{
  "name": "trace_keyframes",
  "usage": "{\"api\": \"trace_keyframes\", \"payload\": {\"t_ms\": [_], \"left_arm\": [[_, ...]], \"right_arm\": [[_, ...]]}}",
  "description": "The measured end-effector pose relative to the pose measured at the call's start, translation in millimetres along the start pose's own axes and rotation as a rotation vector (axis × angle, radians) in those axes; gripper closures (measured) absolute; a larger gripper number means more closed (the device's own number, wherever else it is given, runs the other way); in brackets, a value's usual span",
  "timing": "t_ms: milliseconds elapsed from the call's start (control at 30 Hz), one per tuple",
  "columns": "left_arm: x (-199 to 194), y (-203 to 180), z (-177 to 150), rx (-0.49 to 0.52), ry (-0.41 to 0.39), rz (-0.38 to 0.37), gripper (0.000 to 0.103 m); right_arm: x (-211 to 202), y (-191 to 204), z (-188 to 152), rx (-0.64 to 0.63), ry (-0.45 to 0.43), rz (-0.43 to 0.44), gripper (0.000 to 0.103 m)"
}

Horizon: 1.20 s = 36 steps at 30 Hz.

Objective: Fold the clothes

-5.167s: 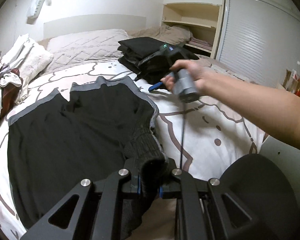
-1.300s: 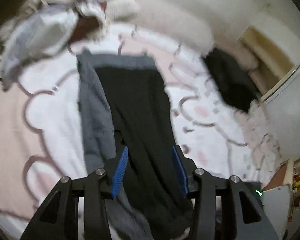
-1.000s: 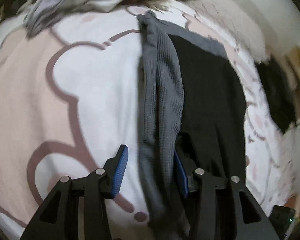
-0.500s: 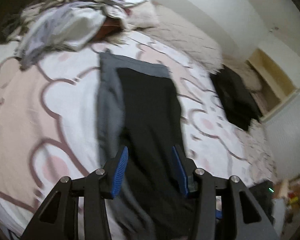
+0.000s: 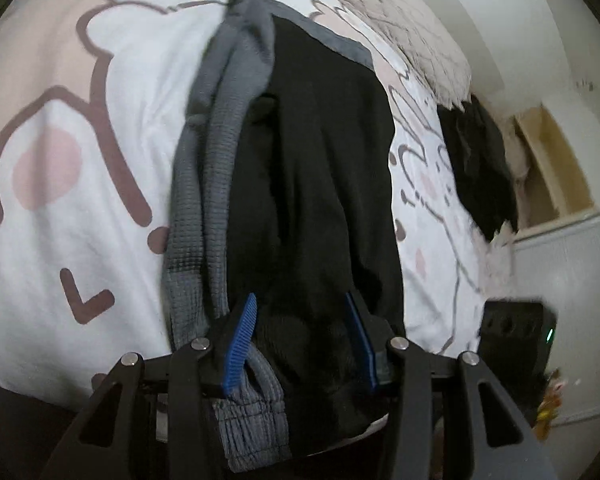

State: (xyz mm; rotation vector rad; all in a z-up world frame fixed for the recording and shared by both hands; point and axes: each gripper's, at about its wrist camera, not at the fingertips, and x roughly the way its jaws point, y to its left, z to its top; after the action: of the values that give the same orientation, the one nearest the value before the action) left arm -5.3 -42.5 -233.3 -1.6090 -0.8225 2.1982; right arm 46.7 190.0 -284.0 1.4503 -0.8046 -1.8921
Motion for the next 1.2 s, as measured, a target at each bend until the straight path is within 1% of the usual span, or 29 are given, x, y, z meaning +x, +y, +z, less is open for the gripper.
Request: {"api": "trace_keyframes", "payload": {"t_ms": [67,100,200,267,333,400,467,533,600,633,667,700,733,767,800,900,967,1033,1067,1100,1200], "left_arm": [[1,1,0,-0.012,0.0,-0.009,0.058],[1,1,0,-0.011,0.0,-0.009,0.058],[0,-1,-1,-0.008,-0.004,-0.007,0.058],[-2,2,-1,-0.016,-0.006,-0.012,0.058],[-2,2,1,-0.025,-0.009,-0.019,0.058],[-8,-1,2,-0.018,-0.025,-0.018,0.058],[-25,-12,5,0.038,-0.076,-0.027,0.058],[-52,-30,10,0.132,-0.16,-0.04,0.058],[-83,-55,15,0.266,-0.273,-0.025,0.058],[-101,-71,17,0.355,-0.34,-0.002,0.058],[-115,-84,18,0.437,-0.399,0.027,0.054],[-126,-95,19,0.51,-0.453,0.064,0.047],[-139,-107,18,0.59,-0.527,0.122,0.028],[-149,-114,17,0.646,-0.592,0.165,0.021],[-159,-118,16,0.686,-0.645,0.195,0.021],[-184,-125,14,0.696,-0.841,0.218,0.02],[-197,-120,18,0.641,-0.94,0.191,0.011],[-203,-114,23,0.565,-1.03,0.172,0.009],[-202,-113,26,0.544,-1.061,0.183,0.008],[-199,-115,28,0.572,-1.084,0.217,0.008],[-190,-120,31,0.717,-1.154,0.349,0.008]], "right_arm": [[5,1,-11,-0.001,0.048,0.037,0.043],[8,1,-15,0.001,0.059,0.045,0.045],[12,1,-16,0.012,0.059,0.058,0.06],[18,0,-14,0.04,0.066,0.082,0.077],[20,1,-15,0.072,0.06,0.099,0.079],[13,0,-19,0.166,0.032,0.166,0.081],[7,-2,-22,0.263,0.004,0.235,0.082],[2,-6,-22,0.39,-0.027,0.313,0.082],[-1,-9,-21,0.522,-0.057,0.41,0.082],[-1,-10,-19,0.577,-0.069,0.455,0.082],[-2,-9,-17,0.605,-0.074,0.479,0.082],[-2,-7,-14,0.633,-0.078,0.503,0.082],[-3,-6,-12,0.657,-0.082,0.525,0.082],[-3,-4,-10,0.67,-0.085,0.538,0.082],[-3,-1,-7,0.683,-0.09,0.554,0.082],[-4,7,-1,0.701,-0.11,0.594,0.082],[-10,7,2,0.702,-0.125,0.608,0.082],[-11,9,4,0.705,-0.133,0.612,0.082],[-10,9,5,0.711,-0.136,0.613,0.082],[-10,9,5,0.719,-0.136,0.615,0.082],[-12,6,1,0.749,-0.138,0.624,0.082]]}}
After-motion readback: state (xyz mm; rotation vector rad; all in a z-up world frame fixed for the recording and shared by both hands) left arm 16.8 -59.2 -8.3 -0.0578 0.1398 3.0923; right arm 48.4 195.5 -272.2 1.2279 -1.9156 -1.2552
